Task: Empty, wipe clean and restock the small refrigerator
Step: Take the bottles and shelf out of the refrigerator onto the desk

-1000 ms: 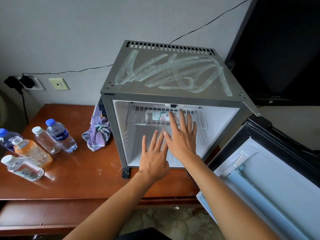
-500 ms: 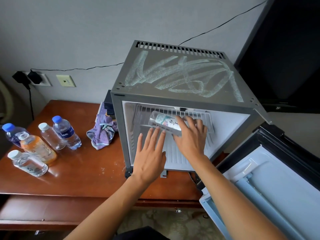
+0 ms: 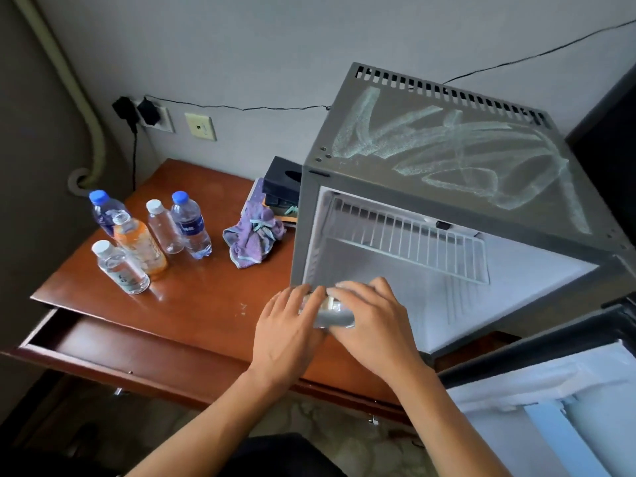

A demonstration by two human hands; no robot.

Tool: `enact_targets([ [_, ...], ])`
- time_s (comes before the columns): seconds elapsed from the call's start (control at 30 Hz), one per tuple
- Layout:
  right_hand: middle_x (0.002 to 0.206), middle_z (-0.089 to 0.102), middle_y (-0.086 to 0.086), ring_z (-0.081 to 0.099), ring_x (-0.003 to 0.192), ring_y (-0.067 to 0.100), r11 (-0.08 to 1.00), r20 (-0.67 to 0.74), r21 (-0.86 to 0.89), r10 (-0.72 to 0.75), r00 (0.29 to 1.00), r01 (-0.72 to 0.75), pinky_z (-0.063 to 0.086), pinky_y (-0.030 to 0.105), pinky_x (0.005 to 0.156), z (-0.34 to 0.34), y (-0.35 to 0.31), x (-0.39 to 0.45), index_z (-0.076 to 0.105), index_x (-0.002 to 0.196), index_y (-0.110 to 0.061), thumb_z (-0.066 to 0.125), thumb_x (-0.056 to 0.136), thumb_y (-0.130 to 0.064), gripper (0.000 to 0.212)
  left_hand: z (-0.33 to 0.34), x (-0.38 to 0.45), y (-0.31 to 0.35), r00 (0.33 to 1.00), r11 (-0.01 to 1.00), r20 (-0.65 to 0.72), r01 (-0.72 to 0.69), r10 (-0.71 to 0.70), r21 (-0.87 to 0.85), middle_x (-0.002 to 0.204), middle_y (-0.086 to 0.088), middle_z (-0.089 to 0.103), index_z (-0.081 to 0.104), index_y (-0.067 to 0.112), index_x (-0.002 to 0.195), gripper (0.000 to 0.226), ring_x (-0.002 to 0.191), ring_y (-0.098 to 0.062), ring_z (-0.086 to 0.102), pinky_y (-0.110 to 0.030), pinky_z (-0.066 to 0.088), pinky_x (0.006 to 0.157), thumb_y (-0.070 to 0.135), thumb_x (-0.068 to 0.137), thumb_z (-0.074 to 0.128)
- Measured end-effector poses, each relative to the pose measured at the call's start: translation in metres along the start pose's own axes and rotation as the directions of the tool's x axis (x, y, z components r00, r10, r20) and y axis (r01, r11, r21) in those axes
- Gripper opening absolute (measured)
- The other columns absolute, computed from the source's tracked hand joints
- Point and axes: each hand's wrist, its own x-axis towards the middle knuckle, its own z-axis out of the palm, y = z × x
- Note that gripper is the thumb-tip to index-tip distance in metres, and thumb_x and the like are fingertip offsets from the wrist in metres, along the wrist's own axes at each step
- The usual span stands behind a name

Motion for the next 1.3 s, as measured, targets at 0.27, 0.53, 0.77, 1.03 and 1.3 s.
enact_targets([
  [0.27, 0.115, 0.062, -0.010, 0.060, 0.098, 0.008, 0.927, 0.134, 0.344, 0.106, 0.985, -0.147, 0.047, 0.011, 0.074, 0.033, -0.065, 0.049, 0.064, 0.123, -0.027, 0.068, 0.094, -0.043, 0.034, -0.035, -0.020, -0.061, 0.890, 0.896, 0.155, 0.441, -0.428, -0.057, 0.133, 0.015, 0.058, 0.037, 0.043, 0.137, 0.069, 0.111, -0.016, 0.063, -0.029, 0.043, 0.065, 0.059, 0.081, 0.073],
  [0.53, 0.108, 0.056, -0.002, 0.057, 0.092, 0.015, 0.909, 0.258, 0.408, -0.023, 0.966, -0.087, 0.053, 0.029, 0.077, 0.080, -0.140, 0.121, 0.069, 0.115, -0.019, 0.072, 0.091, -0.040, 0.032, -0.050, -0.021, -0.132, 0.796, 0.795, 0.089, 0.604, -0.599, -0.052, 0.141, 0.009, 0.055, 0.033, 0.032, 0.149, 0.080, 0.115, -0.019, 0.062, -0.035, 0.050, 0.077, 0.066, 0.085, 0.067],
  [0.77, 0.117, 0.062, 0.008, 0.059, 0.107, 0.027, 0.946, 0.386, 0.321, -0.084, 0.919, -0.049, 0.046, 0.033, 0.086, 0.159, -0.184, 0.177, 0.071, 0.123, -0.018, 0.073, 0.088, -0.015, 0.036, -0.064, -0.028, -0.208, 0.773, 0.756, -0.007, 0.623, -0.635, 0.203, 0.161, -0.008, 0.039, 0.032, 0.016, 0.156, 0.091, 0.150, -0.030, 0.033, -0.052, 0.027, 0.121, 0.074, 0.086, 0.039],
  [1.03, 0.125, 0.061, 0.009, 0.058, 0.115, 0.031, 0.982, 0.440, 0.184, -0.051, 0.897, -0.035, 0.044, 0.035, 0.088, 0.215, -0.217, 0.227, 0.067, 0.128, -0.020, 0.066, 0.090, -0.008, 0.040, -0.079, -0.039, -0.270, 0.715, 0.711, 0.087, 0.660, -0.693, 0.241, 0.169, -0.009, 0.018, 0.020, 0.019, 0.161, 0.097, 0.157, -0.032, 0.009, -0.056, 0.011, 0.126, 0.073, 0.083, 0.041],
  [1.3, 0.121, 0.059, 0.011, 0.058, 0.110, 0.030, 0.982, 0.476, 0.148, 0.034, 0.879, -0.118, 0.034, 0.028, 0.077, 0.242, -0.236, 0.243, 0.066, 0.126, -0.018, 0.066, 0.093, -0.011, 0.035, -0.085, -0.039, -0.308, 0.708, 0.719, 0.131, 0.666, -0.693, 0.200, 0.171, -0.008, 0.011, 0.013, 0.023, 0.162, 0.094, 0.158, -0.032, 0.005, -0.054, 0.006, 0.126, 0.073, 0.085, 0.034],
])
